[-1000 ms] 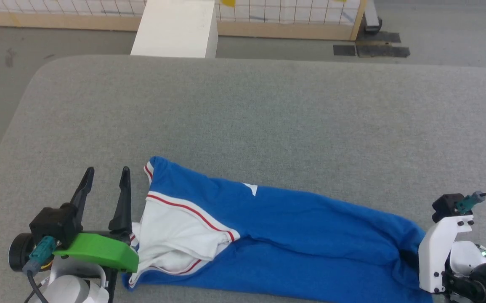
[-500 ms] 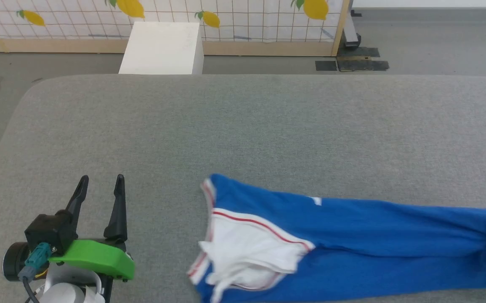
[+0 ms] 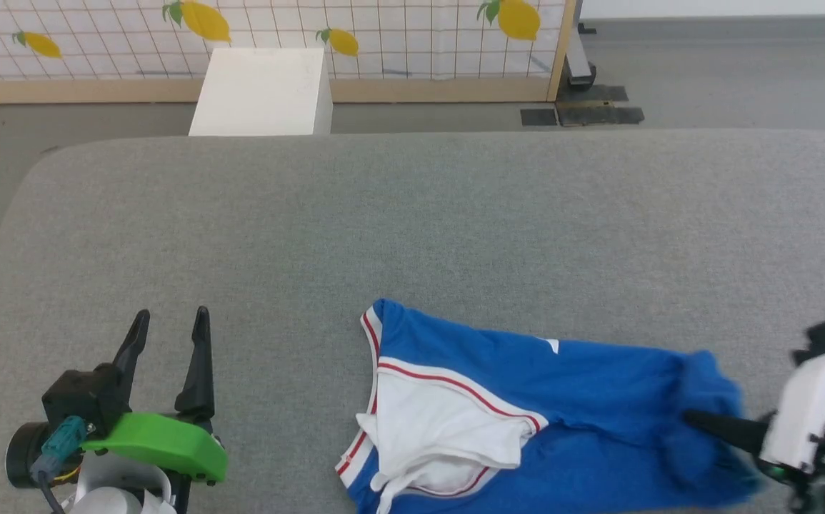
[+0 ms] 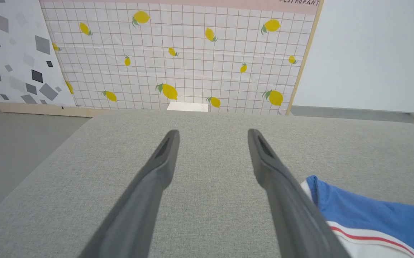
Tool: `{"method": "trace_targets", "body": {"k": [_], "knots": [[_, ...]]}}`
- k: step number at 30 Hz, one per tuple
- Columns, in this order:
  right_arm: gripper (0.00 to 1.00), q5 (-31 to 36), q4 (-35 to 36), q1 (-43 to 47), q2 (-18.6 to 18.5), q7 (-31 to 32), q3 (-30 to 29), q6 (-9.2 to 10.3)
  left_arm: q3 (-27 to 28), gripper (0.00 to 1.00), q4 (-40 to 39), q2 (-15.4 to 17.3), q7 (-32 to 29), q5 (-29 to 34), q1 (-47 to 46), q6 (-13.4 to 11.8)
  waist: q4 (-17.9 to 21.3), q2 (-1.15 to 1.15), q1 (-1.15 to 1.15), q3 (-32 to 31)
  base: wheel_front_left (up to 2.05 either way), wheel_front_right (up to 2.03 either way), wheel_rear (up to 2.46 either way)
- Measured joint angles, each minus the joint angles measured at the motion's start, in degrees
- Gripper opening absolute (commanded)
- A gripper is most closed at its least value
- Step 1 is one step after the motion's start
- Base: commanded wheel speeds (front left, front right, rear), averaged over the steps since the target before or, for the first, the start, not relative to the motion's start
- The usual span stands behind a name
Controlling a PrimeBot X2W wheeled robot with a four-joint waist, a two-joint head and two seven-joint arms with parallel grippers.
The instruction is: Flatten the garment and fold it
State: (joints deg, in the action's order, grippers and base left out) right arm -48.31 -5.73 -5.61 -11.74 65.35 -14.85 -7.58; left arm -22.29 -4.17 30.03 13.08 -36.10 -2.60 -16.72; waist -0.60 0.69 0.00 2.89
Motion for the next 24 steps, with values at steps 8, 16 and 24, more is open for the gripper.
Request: {"method": "trace_targets", "body": {"k": [8,16,24], "knots": [[0.00,-12.1,0.8,-3.4,7.9,3.0,3.5,0.00,-0.7,1.00,-0.1,0.2,-1.3,-0.6,-0.1,0.1,-0.9,0.00,0.00,-0.6,0.00,0.00,0.00],[0.00,-17.2,-3.9,-7.5,8.5,-3.0,15.7,0.00,-1.8,1.00,0.4,-0.1,-1.9,-0.8,-1.4,0.6,-3.6,0.00,0.00,0.3,0.00,0.00,0.00],[0.00,-13.7,-13.6,-12.3,8.8,-13.5,27.7,0.01,-3.0,1.00,2.5,-1.5,-1.8,-0.8,-3.9,2.0,-6.7,0.00,0.00,2.2,0.00,0.00,0.00]]}}
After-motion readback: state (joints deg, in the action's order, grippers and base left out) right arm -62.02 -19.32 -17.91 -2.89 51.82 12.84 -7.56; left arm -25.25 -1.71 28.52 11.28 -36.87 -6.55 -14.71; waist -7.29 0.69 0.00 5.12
